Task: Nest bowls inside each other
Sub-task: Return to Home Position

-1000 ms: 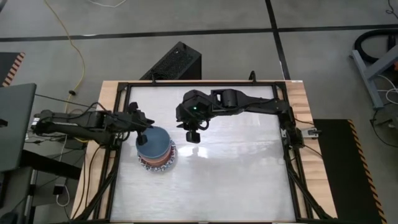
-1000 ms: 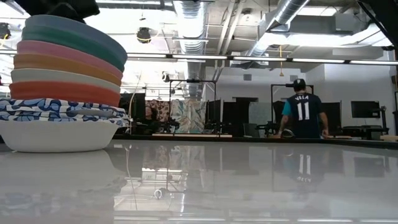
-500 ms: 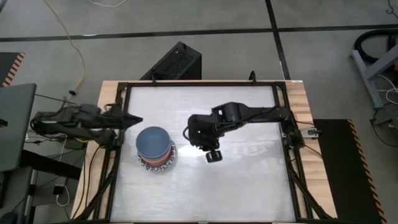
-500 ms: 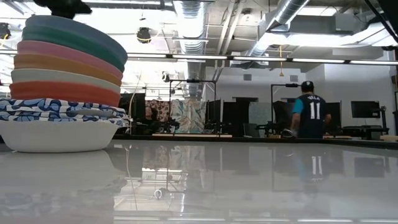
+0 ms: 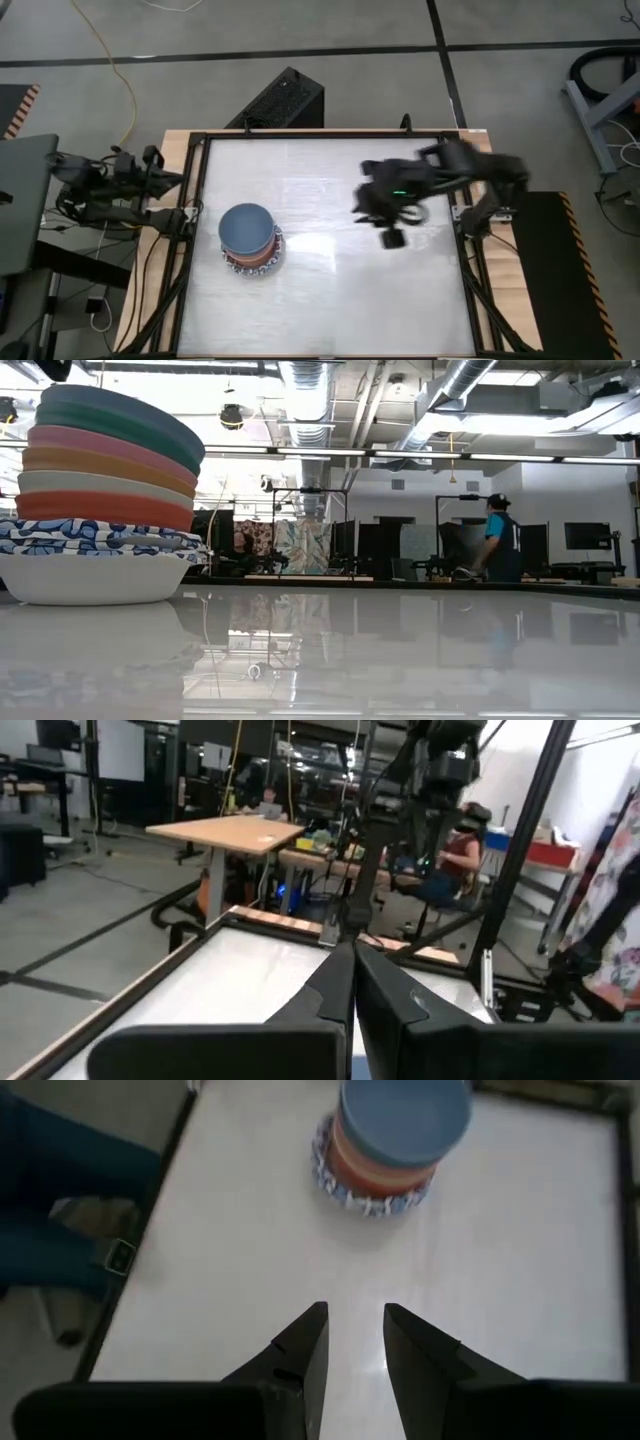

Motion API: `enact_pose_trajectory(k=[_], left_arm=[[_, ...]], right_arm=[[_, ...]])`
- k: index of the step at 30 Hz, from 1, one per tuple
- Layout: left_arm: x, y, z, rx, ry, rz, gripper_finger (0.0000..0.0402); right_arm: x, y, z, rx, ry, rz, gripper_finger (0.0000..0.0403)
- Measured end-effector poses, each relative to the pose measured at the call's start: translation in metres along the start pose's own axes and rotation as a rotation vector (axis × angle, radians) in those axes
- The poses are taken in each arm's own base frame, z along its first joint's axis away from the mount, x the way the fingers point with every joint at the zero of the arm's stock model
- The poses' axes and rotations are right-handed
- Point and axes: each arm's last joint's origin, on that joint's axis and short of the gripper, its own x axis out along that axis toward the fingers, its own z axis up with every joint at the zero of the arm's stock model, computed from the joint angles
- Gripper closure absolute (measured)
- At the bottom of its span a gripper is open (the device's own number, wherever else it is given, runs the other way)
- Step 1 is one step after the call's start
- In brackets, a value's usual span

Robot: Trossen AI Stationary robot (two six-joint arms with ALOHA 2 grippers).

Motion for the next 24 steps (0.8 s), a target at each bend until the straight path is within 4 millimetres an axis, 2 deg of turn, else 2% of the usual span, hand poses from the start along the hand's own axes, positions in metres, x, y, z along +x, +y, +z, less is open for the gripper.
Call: enact_pose_trajectory(k=[3,7,10,15,20,24], left_arm=[[-0.006,0.002,0.0,-0.004,-0.018,-0.008,0.0401],[-0.006,0.002,-0.001,0.02,-0.013,-0.007,0.0401],[-0.004,0.001,0.0,0.029,-0.014,0.002,0.0401],[-0.004,0.002,-0.001,0.068,-0.012,0.006,0.0401],[-0.004,0.002,-0.001,0.094,-0.009,0.01,0.0401],[0.004,0.001,-0.014,0.074,0.041,0.02,0.0401]], right_arm=[[-0.034,0.012,-0.016,-0.036,-0.108,-0.03,0.0282],[-0.056,0.02,-0.053,-0.067,-0.22,-0.081,0.0282],[-0.059,0.015,-0.091,-0.041,-0.332,-0.12,0.0282],[-0.047,0.005,-0.152,0.032,-0.52,-0.149,0.0282],[-0.051,0.001,-0.194,0.104,-0.768,-0.157,0.0282],[-0.058,0.0,-0.223,0.111,-0.808,-0.154,0.0282]])
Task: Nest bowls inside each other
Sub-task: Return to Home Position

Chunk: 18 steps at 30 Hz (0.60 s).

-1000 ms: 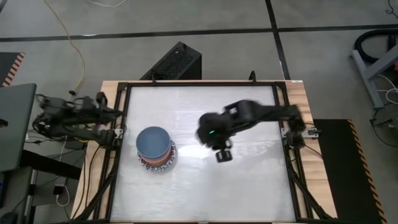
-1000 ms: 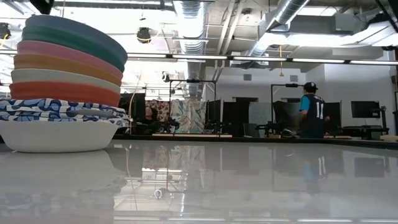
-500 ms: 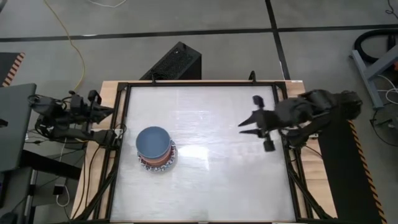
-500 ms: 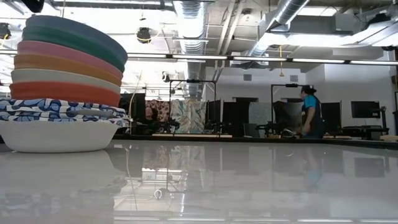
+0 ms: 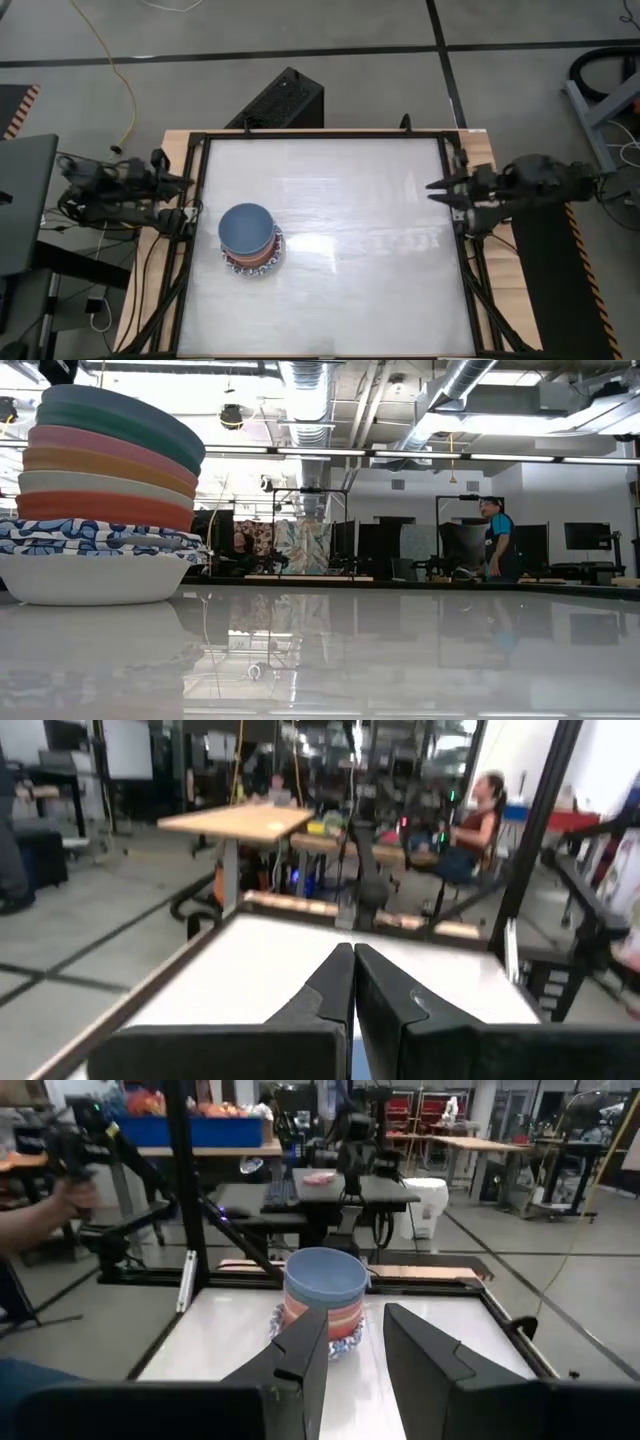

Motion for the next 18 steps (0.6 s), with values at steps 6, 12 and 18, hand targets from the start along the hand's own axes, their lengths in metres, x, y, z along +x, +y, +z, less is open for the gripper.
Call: enact_pose_trajectory(k=[6,12,18], left_arm=[[0.022,-0.004,-0.03,0.003,0.085,0.0,0.0401],[0.045,-0.01,-0.057,0.016,0.06,-0.041,0.0401],[0.057,-0.015,-0.069,0.034,-0.026,-0.101,0.0401]], right_arm=[[-0.021,-0.005,-0.026,0.124,0.001,0.007,0.0282],[-0.019,-0.004,-0.062,0.087,-0.153,0.023,0.0282],[-0.03,-0.007,-0.095,0.118,-0.317,0.031,0.0282]])
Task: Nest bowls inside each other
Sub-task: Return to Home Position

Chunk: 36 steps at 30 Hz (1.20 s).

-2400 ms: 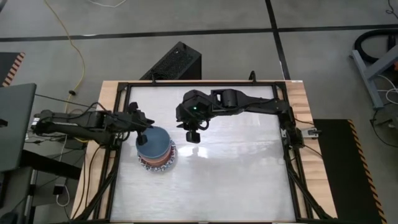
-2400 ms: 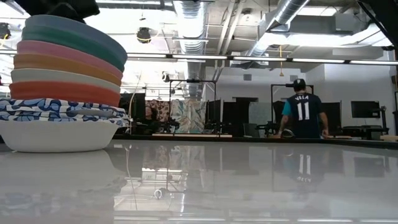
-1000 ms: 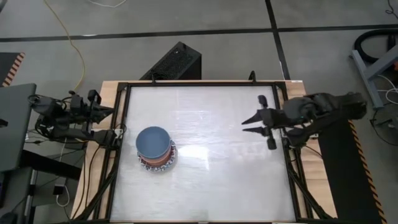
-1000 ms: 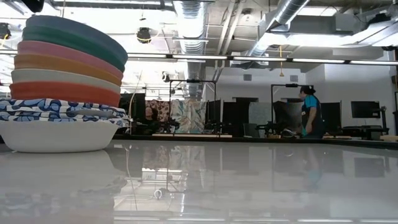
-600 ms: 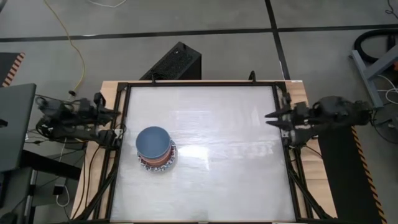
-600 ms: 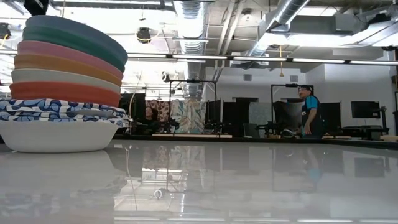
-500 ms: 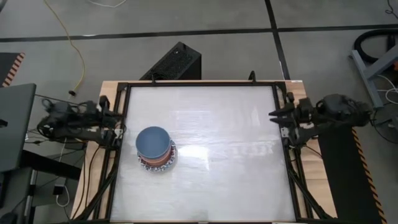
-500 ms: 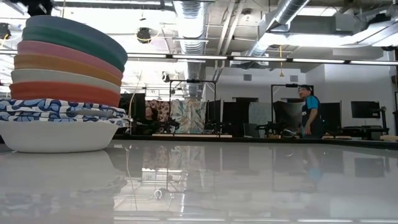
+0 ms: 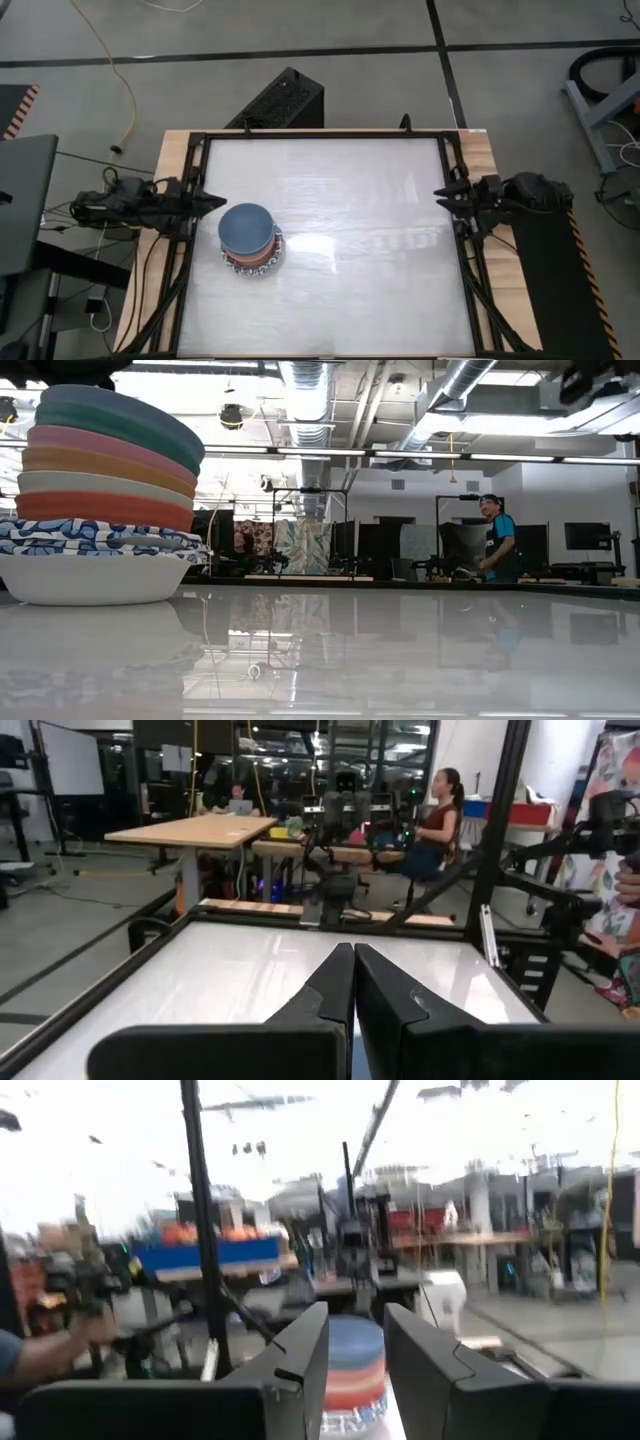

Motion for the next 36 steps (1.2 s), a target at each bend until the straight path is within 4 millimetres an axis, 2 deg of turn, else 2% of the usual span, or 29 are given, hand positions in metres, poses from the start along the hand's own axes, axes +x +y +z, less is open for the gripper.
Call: enact_pose_trajectory(k=[8,17,23,30,36], left_arm=[[0.013,-0.002,-0.03,-0.01,-0.012,-0.018,0.0401],[0.025,-0.003,-0.079,-0.066,-0.017,-0.041,0.0401],[0.027,-0.002,-0.1,-0.099,0.032,-0.037,0.0401],[0.027,-0.002,-0.1,-0.093,0.025,-0.029,0.0401],[0.027,0.001,-0.1,-0.095,0.032,0.069,0.0401]], right_arm=[[0.006,-0.001,-0.036,0.021,0.051,-0.029,0.0282],[0.01,-0.003,-0.097,0.051,0.016,-0.02,0.0282],[0.01,-0.003,-0.099,0.085,0.036,-0.027,0.0282],[0.01,-0.003,-0.1,0.043,0.049,-0.006,0.0282],[0.01,-0.003,-0.105,-0.016,0.1,-0.006,0.0282]])
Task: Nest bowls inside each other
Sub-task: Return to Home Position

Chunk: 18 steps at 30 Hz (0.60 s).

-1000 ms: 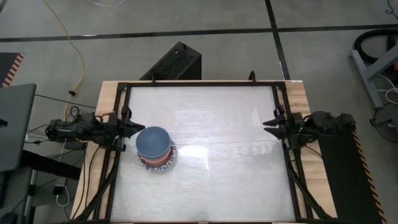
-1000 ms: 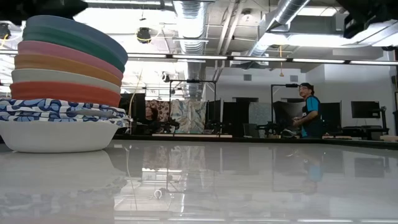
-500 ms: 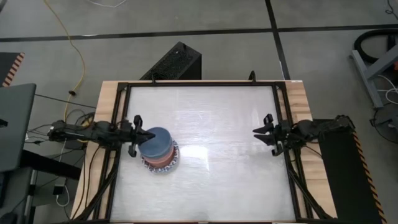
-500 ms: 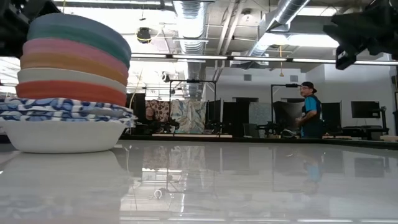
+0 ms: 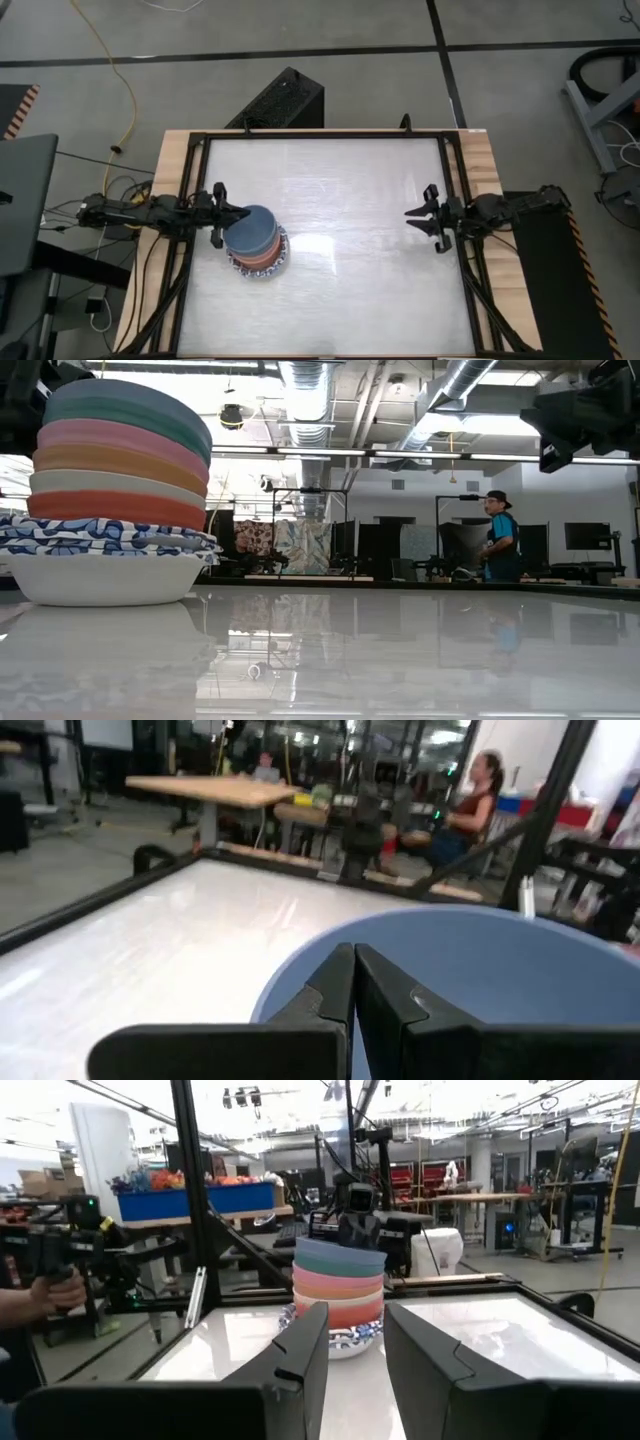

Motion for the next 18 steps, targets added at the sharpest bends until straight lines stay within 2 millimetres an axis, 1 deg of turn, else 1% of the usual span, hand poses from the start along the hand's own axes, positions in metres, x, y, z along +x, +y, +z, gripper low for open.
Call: enact_pose_trajectory(k=[5,9,18], left_arm=[[-0.0007,-0.001,0.0061,0.034,-0.017,-0.013,0.0401],[-0.0004,-0.0014,0.0046,0.055,-0.017,-0.031,0.0401],[-0.0004,-0.0025,0.0033,0.079,-0.002,-0.073,0.0401]], right_arm=[[-0.0001,-0.0001,-0.0038,-0.008,0.037,0.0,0.0282],[-0.0002,-0.0002,-0.007,0.014,0.069,-0.001,0.0282],[-0.0004,-0.0003,-0.0092,-0.003,0.091,-0.001,0.0282]])
